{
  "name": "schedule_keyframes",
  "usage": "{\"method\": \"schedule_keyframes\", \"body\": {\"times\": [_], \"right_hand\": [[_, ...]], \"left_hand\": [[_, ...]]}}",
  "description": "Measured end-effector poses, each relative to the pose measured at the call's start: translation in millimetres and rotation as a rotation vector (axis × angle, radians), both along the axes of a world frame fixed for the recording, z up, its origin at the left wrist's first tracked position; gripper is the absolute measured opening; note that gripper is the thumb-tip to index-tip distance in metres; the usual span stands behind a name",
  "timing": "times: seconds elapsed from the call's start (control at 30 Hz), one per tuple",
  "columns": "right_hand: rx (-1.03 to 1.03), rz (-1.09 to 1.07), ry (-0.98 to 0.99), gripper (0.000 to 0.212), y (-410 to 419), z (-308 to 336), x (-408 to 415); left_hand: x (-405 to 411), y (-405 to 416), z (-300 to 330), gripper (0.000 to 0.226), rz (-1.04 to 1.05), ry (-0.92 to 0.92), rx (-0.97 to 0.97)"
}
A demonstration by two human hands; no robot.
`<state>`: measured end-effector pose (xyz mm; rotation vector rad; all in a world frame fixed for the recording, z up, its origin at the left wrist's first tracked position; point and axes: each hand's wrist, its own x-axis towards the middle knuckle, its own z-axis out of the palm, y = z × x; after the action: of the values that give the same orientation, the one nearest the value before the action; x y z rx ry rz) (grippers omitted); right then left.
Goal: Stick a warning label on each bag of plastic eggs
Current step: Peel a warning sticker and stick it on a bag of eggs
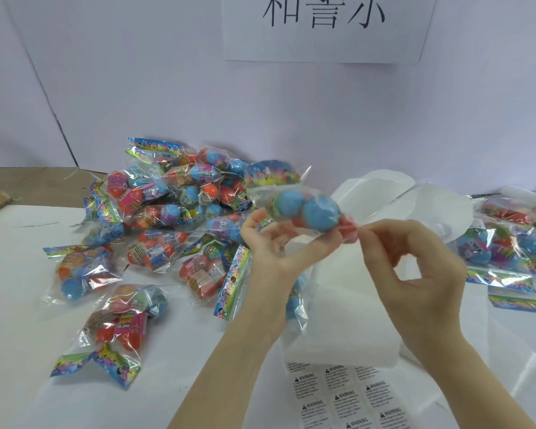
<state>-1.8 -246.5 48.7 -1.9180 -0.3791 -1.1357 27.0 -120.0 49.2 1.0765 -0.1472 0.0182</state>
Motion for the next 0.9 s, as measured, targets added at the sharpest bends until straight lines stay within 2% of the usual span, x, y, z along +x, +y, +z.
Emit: {"method": "schedule_keyframes", "body": {"times": [0.07,0.13,0.2,0.27,0.37,0.43,0.5,0.53,0.6,0.73,0.83,0.9], "right_hand": [[0.275,0.218,0.199,0.014,0,7,-3],[0.456,0.369,0.372,0.015,0,13,-3],[0.517,0.416,0.450,0.016,-3,18,-2],[0.525,0.398,0.496,0.029,-13,24,-1],[0.307,0.330,0.730,0.054,-37,33,-2],[-0.007,0.262,1.047,0.071,-54,34,-4],[-0.369,0.160,1.366,0.081,-63,29,-6],[-0.490,0.118,1.459,0.083,-65,26,-5],[-0.547,0.106,1.490,0.083,-64,21,-1],[-0.437,0.216,1.353,0.081,-54,13,3],[-0.184,0.316,1.214,0.068,-48,9,5],[0.057,0.367,1.060,0.056,-47,12,7]], "left_hand": [[0,4,0,0.074,-0.044,-0.074,0.019],[-1,9,3,0.047,-0.116,-0.151,0.080],[-2,11,6,0.024,-0.099,-0.146,0.117],[1,10,3,0.020,0.029,-0.089,0.099],[8,11,1,0.031,0.165,0.021,0.015],[10,12,-1,0.033,0.176,0.075,-0.043],[9,11,0,0.048,0.201,0.145,-0.088],[9,11,0,0.056,0.216,0.179,-0.108],[11,13,0,0.058,0.225,0.222,-0.146],[9,15,4,0.073,0.228,0.270,-0.168],[8,16,7,0.069,0.213,0.279,-0.177],[9,18,7,0.052,0.147,0.266,-0.216]]}}
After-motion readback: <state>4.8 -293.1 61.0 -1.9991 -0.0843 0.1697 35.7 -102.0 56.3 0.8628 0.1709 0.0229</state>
